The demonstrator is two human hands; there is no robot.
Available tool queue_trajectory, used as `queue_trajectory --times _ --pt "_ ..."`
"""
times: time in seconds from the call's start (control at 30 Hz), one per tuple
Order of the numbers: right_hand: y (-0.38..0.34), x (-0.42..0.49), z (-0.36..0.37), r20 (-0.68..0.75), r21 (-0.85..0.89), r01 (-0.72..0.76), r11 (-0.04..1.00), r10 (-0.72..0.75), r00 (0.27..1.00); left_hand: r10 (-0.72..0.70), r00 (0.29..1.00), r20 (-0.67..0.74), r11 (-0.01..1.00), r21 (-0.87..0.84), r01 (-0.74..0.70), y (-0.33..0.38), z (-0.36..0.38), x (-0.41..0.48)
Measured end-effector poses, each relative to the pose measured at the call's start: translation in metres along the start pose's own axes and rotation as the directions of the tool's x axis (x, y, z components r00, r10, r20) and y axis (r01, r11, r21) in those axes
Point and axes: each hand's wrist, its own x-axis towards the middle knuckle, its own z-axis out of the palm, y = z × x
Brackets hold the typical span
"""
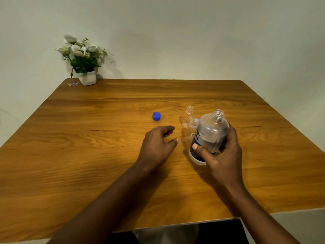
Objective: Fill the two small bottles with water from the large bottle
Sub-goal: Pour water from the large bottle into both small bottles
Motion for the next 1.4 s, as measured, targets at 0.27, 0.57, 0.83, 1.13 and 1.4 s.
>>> queue_trajectory --times 0.27,0.57,0.83,1.13,1.4 --pt "0.013 0.021 -0.021 -0.05 0.03 0.015 0.999 -0.013 0.999 0.033 0.999 0.019 0.999 0.015 -0.034 0.015 0.026 0.009" --pt "0.02 0.026 -0.024 -0.06 0.025 0.002 1.0 -0.001 0.998 0.019 1.0 -0.005 1.0 0.022 -0.019 0.017 0.041 0.014" --pt "0.018 0.027 -0.022 -0.085 0.017 -0.022 1.0 0.024 0.996 0.027 1.0 0.002 0.999 -0.046 -0.027 0.018 0.039 0.015" --pt "-0.001 0.042 -0.019 0.026 -0.109 0.068 0.992 -0.065 0.998 0.074 0.997 -0.021 0.993 -0.09 -0.076 -0.002 -0.02 0.003" --pt "-0.016 0.038 0.038 0.132 -0.028 0.085 0.996 -0.081 0.988 0.053 0.991 -0.122 0.995 -0.073 -0.062 -0.029 -0.067 -0.013"
